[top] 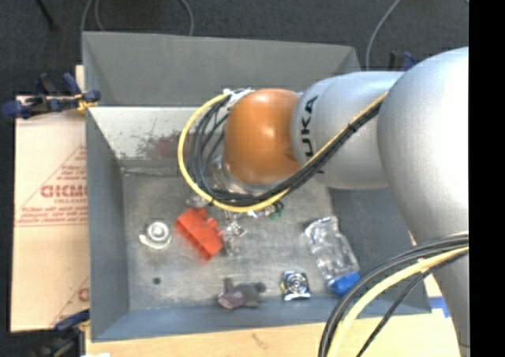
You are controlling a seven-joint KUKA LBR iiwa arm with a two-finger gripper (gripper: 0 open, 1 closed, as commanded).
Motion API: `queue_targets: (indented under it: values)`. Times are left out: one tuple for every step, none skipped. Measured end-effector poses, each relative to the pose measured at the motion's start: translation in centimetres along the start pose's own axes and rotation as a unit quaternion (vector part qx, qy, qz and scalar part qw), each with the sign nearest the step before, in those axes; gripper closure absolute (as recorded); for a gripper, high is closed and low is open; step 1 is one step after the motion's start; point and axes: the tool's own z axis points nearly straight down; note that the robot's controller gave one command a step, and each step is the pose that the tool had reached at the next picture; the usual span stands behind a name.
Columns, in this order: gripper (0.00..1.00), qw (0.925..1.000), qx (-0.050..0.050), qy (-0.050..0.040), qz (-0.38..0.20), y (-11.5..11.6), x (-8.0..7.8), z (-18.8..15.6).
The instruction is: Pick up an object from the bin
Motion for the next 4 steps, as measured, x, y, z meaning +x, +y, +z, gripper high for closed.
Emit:
queue_targets:
  values:
    - [0.0, 0.9866, -0.002, 0.0035, -0.163, 1.7, -2.4, 0.1]
    - [0.0, 0.9535, -0.003, -0.0003, -0.301, 4.2, -0.1, 0.0]
    - [0.0, 0.9175, -0.004, 0.003, -0.398, 5.4, -1.2, 0.1]
    - [0.0, 0.8447, -0.005, 0.0027, -0.535, 7.5, -0.8, 0.1]
